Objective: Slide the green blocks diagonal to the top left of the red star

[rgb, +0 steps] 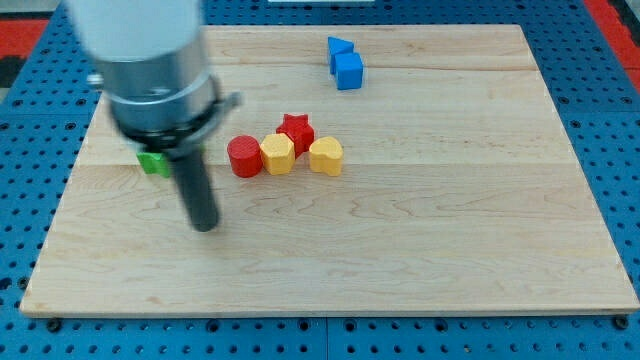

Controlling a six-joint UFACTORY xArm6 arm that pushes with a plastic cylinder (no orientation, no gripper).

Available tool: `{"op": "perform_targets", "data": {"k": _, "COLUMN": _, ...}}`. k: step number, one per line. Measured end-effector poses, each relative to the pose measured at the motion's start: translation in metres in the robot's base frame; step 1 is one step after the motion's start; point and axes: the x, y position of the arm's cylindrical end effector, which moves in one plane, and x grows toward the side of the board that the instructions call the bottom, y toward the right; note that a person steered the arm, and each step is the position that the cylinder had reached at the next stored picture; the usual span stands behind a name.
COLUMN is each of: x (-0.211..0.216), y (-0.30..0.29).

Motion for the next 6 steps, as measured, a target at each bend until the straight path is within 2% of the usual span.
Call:
{"op": "perform_targets", "data": {"k": 2, "x": -0.019, "y": -0.089}}
{"op": "perform_targets", "data": {"k": 4, "x": -0.068, "y": -0.044}}
{"op": "perform_targets", "data": {"k": 6, "x": -0.125, "y": -0.028}}
